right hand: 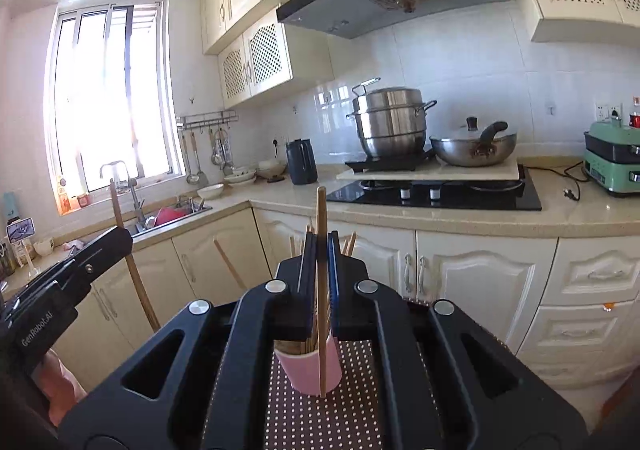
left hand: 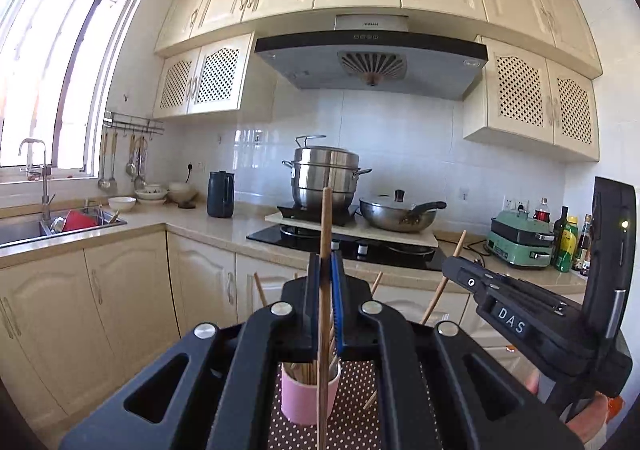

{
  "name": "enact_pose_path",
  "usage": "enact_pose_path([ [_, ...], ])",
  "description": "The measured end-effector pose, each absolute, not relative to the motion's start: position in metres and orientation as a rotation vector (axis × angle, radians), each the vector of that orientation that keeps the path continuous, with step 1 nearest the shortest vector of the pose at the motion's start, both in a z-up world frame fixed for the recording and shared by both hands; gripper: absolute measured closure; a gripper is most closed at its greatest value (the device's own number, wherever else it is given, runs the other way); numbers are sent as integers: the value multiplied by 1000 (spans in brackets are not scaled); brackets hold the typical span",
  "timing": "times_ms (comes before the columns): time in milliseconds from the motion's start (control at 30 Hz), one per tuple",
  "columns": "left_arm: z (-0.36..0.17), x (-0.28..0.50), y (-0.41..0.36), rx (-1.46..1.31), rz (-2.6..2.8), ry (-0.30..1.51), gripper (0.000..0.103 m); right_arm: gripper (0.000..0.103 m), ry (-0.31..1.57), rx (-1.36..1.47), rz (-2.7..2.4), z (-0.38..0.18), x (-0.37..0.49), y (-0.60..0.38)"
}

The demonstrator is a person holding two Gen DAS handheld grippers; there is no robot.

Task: Organize utensils
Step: 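Lower the chopsticks into the pink cup and open both grippers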

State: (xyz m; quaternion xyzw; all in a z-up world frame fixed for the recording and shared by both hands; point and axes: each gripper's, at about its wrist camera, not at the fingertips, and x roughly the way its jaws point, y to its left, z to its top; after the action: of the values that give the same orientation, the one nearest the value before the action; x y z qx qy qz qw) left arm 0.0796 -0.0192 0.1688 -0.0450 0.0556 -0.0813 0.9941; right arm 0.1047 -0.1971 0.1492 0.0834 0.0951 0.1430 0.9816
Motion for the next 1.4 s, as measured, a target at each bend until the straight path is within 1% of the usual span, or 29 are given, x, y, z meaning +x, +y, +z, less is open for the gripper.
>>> enact_pose_path([
  [400,191,121,-50,-52,-44,15,97,97,126,171,326,171,125,-190],
  [600,187,150,-57,-47,-35,25,97,97,127,205,358,170,148,-194],
  [833,172,173,-58,-24,3,26,97,97,162,275,432,153,189,-195],
  [1033,155,184,-55,-13,-2,35,97,97,221,269,471,131,209,-188],
  [1400,117,183,-50,33,-30,129,96,96,361,177,509,97,209,-163],
])
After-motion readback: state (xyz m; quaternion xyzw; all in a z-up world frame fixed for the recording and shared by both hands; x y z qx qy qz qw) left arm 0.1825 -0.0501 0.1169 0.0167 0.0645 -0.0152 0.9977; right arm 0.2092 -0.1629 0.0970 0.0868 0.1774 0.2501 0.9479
